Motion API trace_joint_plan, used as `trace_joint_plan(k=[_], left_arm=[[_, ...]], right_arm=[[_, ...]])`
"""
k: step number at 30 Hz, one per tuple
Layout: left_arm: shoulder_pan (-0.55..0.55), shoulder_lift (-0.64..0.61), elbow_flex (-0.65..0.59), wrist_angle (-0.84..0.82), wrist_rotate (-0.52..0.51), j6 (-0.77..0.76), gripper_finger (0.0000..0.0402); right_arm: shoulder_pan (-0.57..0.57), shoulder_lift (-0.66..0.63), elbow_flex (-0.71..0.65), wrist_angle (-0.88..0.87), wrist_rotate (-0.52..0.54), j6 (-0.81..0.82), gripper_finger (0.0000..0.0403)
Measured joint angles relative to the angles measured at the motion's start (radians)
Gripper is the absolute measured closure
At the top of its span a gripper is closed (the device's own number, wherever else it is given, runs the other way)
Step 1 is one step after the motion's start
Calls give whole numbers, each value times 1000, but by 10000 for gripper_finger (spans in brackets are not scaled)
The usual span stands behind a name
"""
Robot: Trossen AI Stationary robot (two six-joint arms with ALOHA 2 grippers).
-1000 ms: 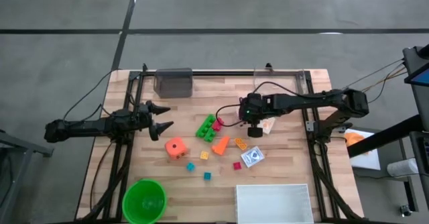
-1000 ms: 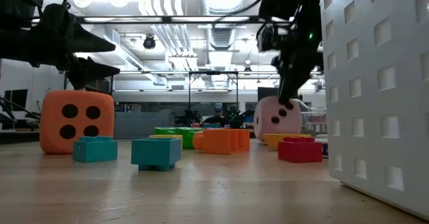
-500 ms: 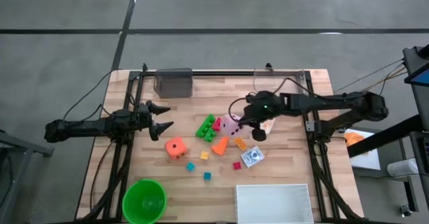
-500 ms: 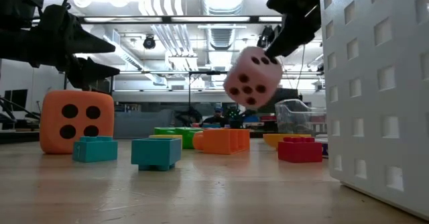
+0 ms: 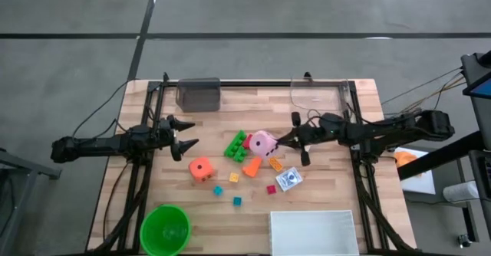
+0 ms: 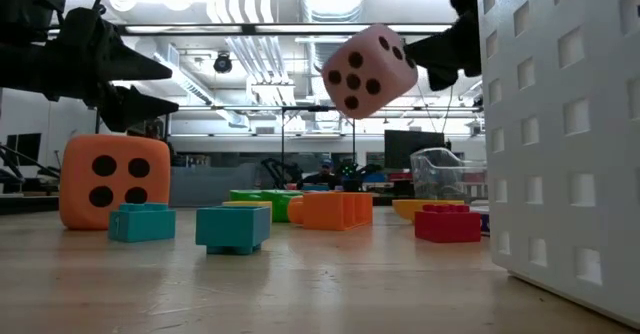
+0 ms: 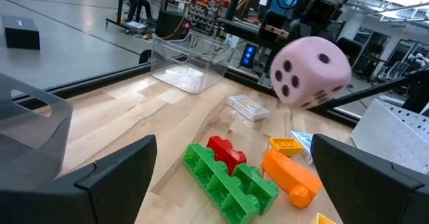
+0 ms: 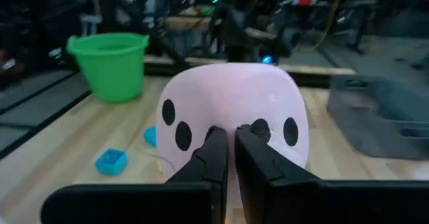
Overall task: Pick & Place Toys
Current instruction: Put the pink dice into the transparent bin
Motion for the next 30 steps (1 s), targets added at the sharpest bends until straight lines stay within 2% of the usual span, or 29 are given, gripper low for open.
trace_joint_plan(k=[6, 11, 13, 21, 27, 30], left_arm=[[0, 0, 0, 0, 0, -3, 6], [0, 0, 0, 0, 0, -3, 6], [0, 0, 0, 0, 0, -3, 6], [0, 1, 0, -1, 0, -3, 6], [0, 1, 0, -2, 0, -4, 6], [0, 1, 0, -3, 0, -4, 6]], right_arm=[[-9, -106, -20, -34, 136, -1, 387], [-38, -205, -17, -137, 361, -12, 387], [-55, -244, -17, -197, 416, -19, 387], [-81, -337, -16, -399, 424, -17, 385], [-81, -349, 5, -530, 424, -14, 385], [-87, -328, 65, -680, 427, 28, 384]])
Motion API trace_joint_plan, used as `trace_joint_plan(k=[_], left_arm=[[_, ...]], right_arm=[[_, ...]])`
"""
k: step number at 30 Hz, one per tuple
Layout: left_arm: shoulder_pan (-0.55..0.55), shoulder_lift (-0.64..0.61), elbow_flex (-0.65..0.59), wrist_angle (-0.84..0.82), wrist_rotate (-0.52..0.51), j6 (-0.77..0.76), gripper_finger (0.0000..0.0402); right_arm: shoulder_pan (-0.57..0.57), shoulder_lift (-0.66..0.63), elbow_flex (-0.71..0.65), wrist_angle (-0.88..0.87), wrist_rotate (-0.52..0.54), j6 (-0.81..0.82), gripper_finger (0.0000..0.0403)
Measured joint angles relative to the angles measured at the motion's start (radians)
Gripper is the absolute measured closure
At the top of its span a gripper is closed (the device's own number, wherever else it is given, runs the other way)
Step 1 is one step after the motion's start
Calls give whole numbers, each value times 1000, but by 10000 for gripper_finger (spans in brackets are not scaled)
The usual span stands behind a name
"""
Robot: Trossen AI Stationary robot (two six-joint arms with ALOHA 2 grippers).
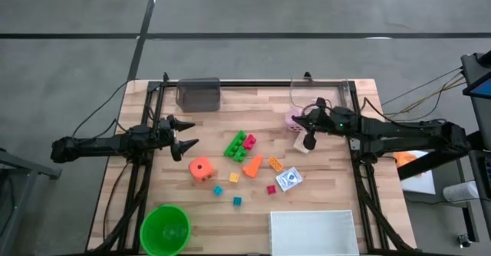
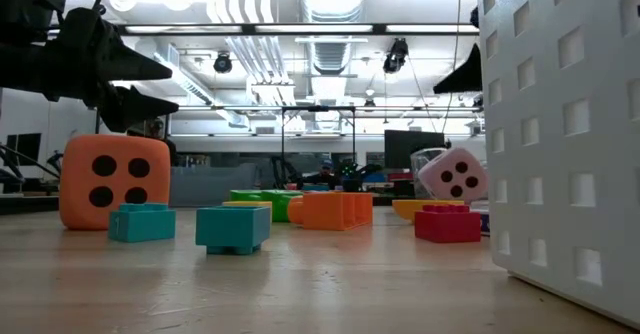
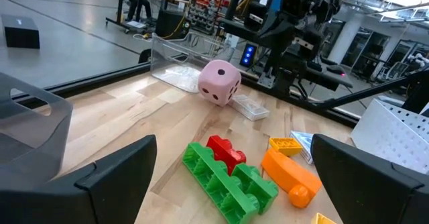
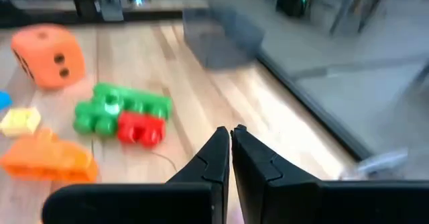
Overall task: Pick & Place Toys
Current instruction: Put the pink dice into the transparent bin
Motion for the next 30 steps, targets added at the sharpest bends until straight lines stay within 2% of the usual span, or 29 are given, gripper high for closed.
trace_joint_plan(k=[3, 5, 9, 14, 18, 23, 30], left_arm=[[0, 0, 0, 0, 0, 1, 6], [0, 0, 0, 0, 0, 4, 6], [0, 0, 0, 0, 2, 4, 6], [0, 0, 0, -1, 4, 17, 7], [0, 0, 0, -1, 4, 24, 7], [0, 0, 0, -1, 3, 26, 7], [0, 0, 0, -1, 3, 26, 7]], right_arm=[[-1, 40, 89, -205, 31, 43, 369], [0, 79, 149, -308, 58, 61, 338], [1, 167, 259, -439, 75, 42, 247], [17, 297, 383, -608, 72, -78, 131], [32, 422, 464, -764, 82, -154, 72], [50, 574, 542, -879, 179, -168, 52], [52, 728, 588, -889, 318, -169, 83]])
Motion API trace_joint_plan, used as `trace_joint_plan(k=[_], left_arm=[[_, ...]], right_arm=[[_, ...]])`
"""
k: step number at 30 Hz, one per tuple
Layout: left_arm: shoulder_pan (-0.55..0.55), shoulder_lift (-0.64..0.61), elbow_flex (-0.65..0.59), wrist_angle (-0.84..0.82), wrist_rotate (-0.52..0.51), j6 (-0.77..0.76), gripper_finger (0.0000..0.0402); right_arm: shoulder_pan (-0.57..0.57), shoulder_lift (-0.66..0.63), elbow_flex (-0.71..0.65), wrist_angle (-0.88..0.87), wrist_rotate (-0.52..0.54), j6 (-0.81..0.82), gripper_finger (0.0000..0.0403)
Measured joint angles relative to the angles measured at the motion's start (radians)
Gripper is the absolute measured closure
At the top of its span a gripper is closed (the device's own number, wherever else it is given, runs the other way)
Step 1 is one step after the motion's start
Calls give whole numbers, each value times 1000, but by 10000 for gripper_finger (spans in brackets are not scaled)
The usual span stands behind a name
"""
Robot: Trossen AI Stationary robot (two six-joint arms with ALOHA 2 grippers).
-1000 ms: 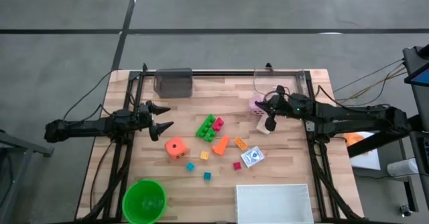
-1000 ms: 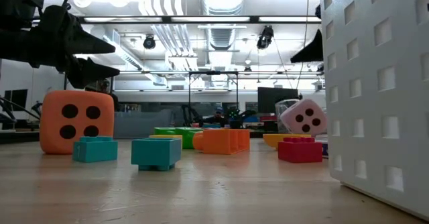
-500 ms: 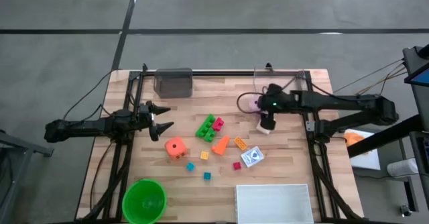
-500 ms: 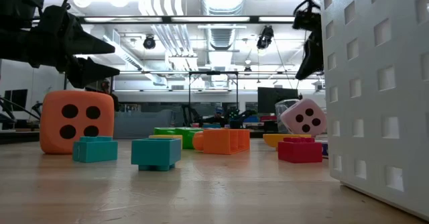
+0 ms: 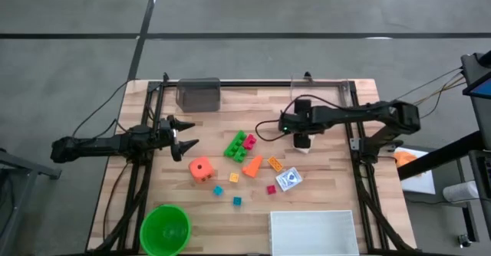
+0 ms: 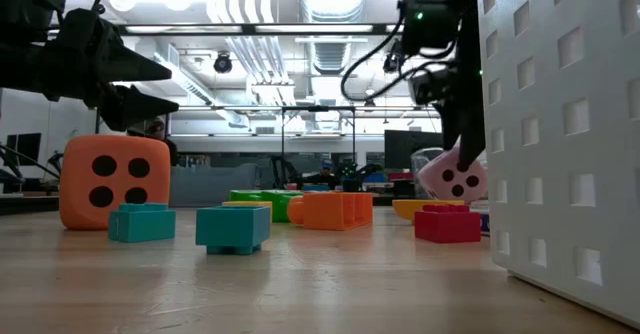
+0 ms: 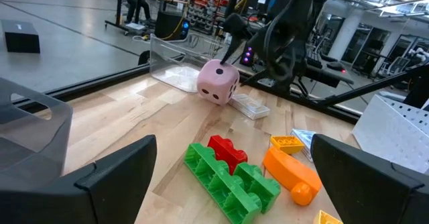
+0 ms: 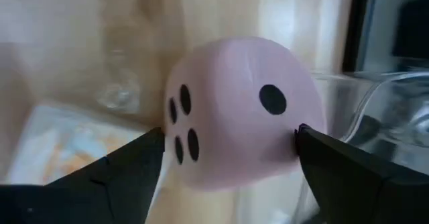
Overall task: Pick & Place Toys
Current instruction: Put the pink dice into the transparent bin
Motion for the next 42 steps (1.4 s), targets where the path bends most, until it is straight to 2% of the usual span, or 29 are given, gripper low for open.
trace_joint_plan(k=[6, 13, 16, 25, 29, 37, 42], left_arm=[[0, 0, 0, 0, 0, 0, 7], [0, 0, 0, 0, 0, 0, 7], [0, 0, 0, 0, 0, 0, 7], [0, 0, 0, 0, 0, 0, 6], [0, 0, 0, 0, 0, 0, 6], [0, 0, 0, 0, 0, 0, 6], [0, 0, 0, 0, 0, 0, 6]], right_arm=[[4, 57, 3, -12, 53, 4, 149], [20, 36, -2, -25, 34, 17, 278], [25, 27, -2, -47, 25, 31, 319], [58, -2, -4, -90, 0, 62, 344], [74, -55, -5, -109, -25, 82, 355], [87, -244, 12, -110, -47, 112, 367], [87, -395, -1, -10, -162, 117, 378]])
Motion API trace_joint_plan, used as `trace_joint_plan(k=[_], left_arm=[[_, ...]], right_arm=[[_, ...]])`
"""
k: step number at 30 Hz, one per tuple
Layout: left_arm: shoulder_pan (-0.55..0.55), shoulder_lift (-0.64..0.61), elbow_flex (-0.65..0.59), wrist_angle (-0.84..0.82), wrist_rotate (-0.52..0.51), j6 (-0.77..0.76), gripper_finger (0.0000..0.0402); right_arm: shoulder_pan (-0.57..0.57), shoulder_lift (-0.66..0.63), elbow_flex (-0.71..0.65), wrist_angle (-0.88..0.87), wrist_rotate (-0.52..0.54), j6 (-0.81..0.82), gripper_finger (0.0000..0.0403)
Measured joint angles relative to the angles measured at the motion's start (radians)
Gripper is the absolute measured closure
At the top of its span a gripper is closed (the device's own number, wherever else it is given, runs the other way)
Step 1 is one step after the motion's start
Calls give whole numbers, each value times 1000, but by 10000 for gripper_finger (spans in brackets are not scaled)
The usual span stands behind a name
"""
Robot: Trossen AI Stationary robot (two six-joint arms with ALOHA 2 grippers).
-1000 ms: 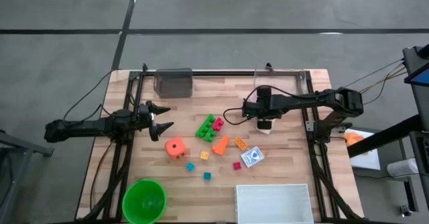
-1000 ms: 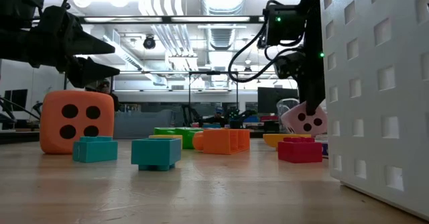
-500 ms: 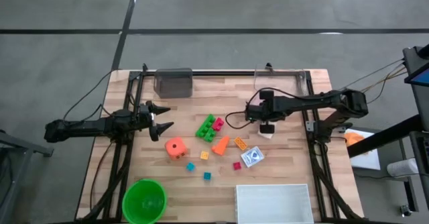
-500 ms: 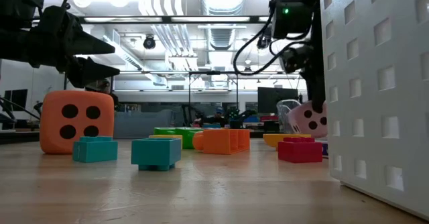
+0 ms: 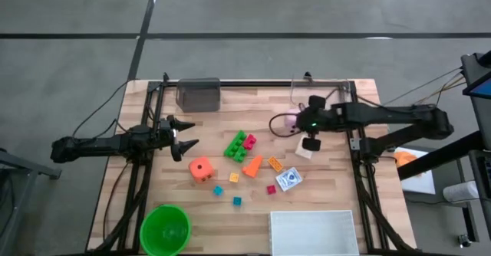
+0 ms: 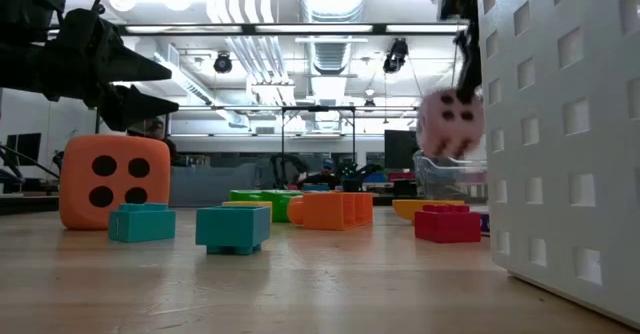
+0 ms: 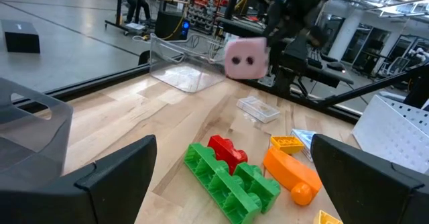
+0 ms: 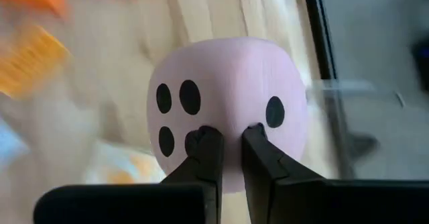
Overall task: Pick & Place Toys
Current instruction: Put the pink dice into the transparent bin
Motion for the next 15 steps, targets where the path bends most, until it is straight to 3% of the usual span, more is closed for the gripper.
trace_joint_plan(k=[8, 15], left_arm=[[0, 0, 0, 0, 0, 0, 6], [0, 0, 0, 0, 0, 0, 6]], right_arm=[[0, -207, -233, 543, -339, -5, 380], [-2, -294, -562, 1121, -403, -1, 380]])
